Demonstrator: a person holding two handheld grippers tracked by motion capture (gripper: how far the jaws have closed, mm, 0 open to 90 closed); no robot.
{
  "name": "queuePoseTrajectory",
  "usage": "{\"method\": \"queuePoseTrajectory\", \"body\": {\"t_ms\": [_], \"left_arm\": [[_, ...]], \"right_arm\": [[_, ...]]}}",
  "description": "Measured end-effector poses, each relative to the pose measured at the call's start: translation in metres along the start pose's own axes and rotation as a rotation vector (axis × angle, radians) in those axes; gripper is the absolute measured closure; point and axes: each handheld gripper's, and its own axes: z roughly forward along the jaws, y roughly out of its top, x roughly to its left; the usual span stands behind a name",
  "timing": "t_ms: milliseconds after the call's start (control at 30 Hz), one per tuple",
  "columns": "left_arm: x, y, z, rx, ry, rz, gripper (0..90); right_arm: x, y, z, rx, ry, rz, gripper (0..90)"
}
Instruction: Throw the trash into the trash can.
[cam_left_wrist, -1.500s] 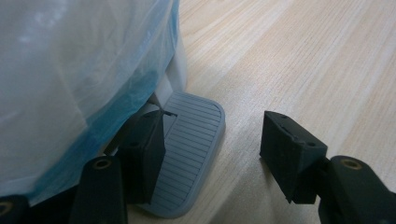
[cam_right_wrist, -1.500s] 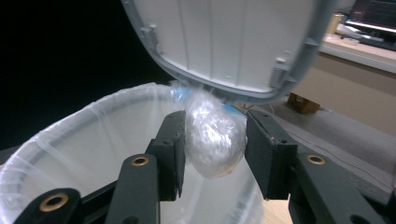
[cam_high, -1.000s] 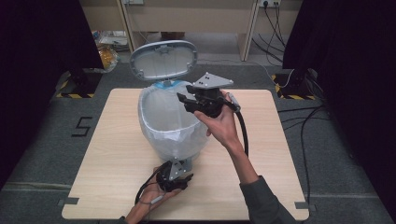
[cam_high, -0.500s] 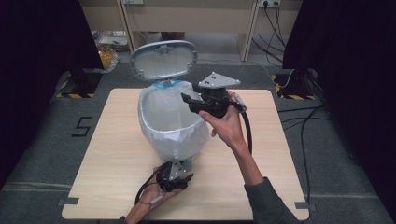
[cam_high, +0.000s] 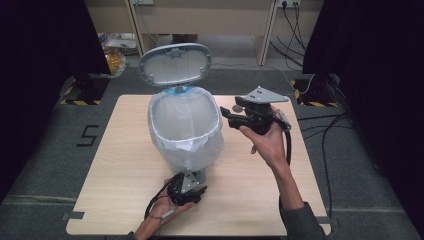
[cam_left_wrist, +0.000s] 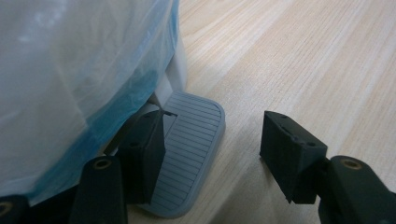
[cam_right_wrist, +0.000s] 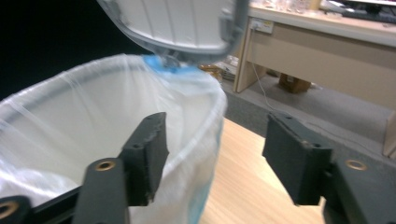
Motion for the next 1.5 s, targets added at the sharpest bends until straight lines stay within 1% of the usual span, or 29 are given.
{"method": "queuePoseTrajectory", "body": {"t_ms": [33, 67, 100, 133, 200, 233, 300, 433, 467, 533, 567, 600, 667, 700, 733, 800, 967, 1000, 1033, 1067, 1100, 1133, 1167, 1233, 1300, 1400, 1433, 1467, 1500], "left_arm": [[0.000, 0.000, 0.000, 0.000, -0.001, -0.001, 39.5], [0.000, 0.000, 0.000, 0.000, -0.001, -0.001, 39.6], [0.000, 0.000, 0.000, 0.000, 0.001, 0.001, 39.5], [0.000, 0.000, 0.000, 0.000, 0.001, 0.001, 39.5], [0.000, 0.000, 0.000, 0.001, 0.001, 0.002, 39.6], [0.000, 0.000, 0.000, 0.001, 0.000, 0.002, 39.6], [0.000, 0.000, 0.000, 0.001, 0.004, 0.003, 39.6], [0.000, 0.000, 0.000, 0.001, 0.004, 0.004, 39.6], [0.000, 0.000, 0.000, 0.001, 0.005, 0.005, 39.6], [0.000, 0.000, 0.000, 0.001, 0.005, 0.006, 39.6], [0.000, 0.000, 0.000, 0.002, 0.001, 0.003, 39.5], [0.000, 0.000, 0.000, 0.002, 0.001, 0.003, 39.5], [0.000, 0.000, 0.000, 0.002, 0.005, 0.007, 39.6], [0.000, 0.000, 0.000, 0.001, 0.004, 0.004, 39.6], [0.000, 0.000, 0.000, 0.001, 0.004, 0.004, 39.6], [0.000, 0.000, 0.000, 0.001, 0.004, 0.004, 39.5], [0.000, 0.000, 0.000, -0.001, 0.006, 0.005, 39.6], [0.000, 0.000, 0.000, 0.000, 0.009, 0.007, 39.6], [0.000, 0.000, 0.000, 0.003, 0.008, 0.009, 39.5], [0.000, 0.000, 0.000, -0.001, 0.007, 0.006, 39.5], [0.000, 0.000, 0.000, -0.001, 0.006, 0.006, 39.5], [0.000, 0.000, 0.000, -0.001, 0.006, 0.006, 39.6], [0.000, 0.000, 0.000, 0.001, 0.009, 0.009, 39.6], [0.000, 0.000, 0.000, 0.002, 0.009, 0.009, 39.5], [0.000, 0.000, 0.000, -0.001, 0.007, 0.006, 39.6], [0.000, 0.000, 0.000, 0.002, 0.009, 0.010, 39.5], [0.000, 0.000, -0.001, 0.010, 0.007, 0.019, 39.5], [0.000, 0.000, 0.000, 0.007, 0.005, 0.009, 39.5], [-0.001, 0.000, 0.000, 0.007, 0.004, 0.006, 39.5]], "right_arm": [[-0.004, -0.006, -0.004, 0.004, -0.011, 0.011, 35.1], [-0.004, -0.006, -0.004, 0.004, -0.011, 0.011, 35.1], [-0.008, -0.012, -0.008, 0.003, -0.026, 0.022, 32.4], [-0.008, -0.012, -0.008, 0.003, -0.026, 0.022, 32.4], [-0.011, -0.018, -0.013, 0.003, -0.031, 0.033, 31.1], [-0.013, -0.025, -0.017, 0.006, -0.040, 0.039, 30.5], [-0.015, -0.029, -0.020, 0.005, -0.045, 0.049, 30.2], [-0.020, -0.046, -0.030, 0.018, -0.071, 0.054, 27.8], [-0.020, -0.046, -0.030, 0.018, -0.071, 0.054, 27.8], [-0.022, -0.054, -0.033, 0.026, -0.085, 0.057, 26.5], [-0.024, -0.060, -0.036, 0.033, -0.089, 0.068, 25.4], [-0.024, -0.060, -0.036, 0.033, -0.089, 0.068, 25.4], [-0.025, -0.067, -0.038, 0.038, -0.095, 0.077, 24.7], [-0.025, -0.074, -0.041, 0.044, -0.104, 0.074, 23.9], [-0.025, -0.074, -0.041, 0.044, -0.104, 0.074, 23.9], [-0.026, -0.081, -0.043, 0.048, -0.109, 0.077, 23.5], [-0.026, -0.102, -0.050, 0.061, -0.121, 0.092, 22.7], [-0.025, -0.106, -0.051, 0.061, -0.129, 0.102, 22.7], [-0.025, -0.114, -0.053, 0.071, -0.151, 0.096, 22.7], [-0.025, -0.114, -0.053, 0.071, -0.151, 0.096, 22.7], [-0.025, -0.122, -0.054, 0.071, -0.159, 0.103, 22.5], [-0.025, -0.122, -0.054, 0.071, -0.159, 0.103, 22.5], [-0.026, -0.129, -0.055, 0.077, -0.158, 0.114, 22.2], [-0.025, -0.133, -0.056, 0.078, -0.159, 0.121, 22.1], [-0.025, -0.138, -0.057, 0.082, -0.163, 0.119, 21.5], [-0.023, -0.150, -0.059, 0.082, -0.174, 0.133, 21.3], [-0.022, -0.157, -0.058, 0.077, -0.178, 0.136, 21.3], [-0.022, -0.157, -0.058, 0.077, -0.178, 0.136, 21.3], [-0.022, -0.162, -0.058, 0.075, -0.179, 0.145, 21.3]]}}
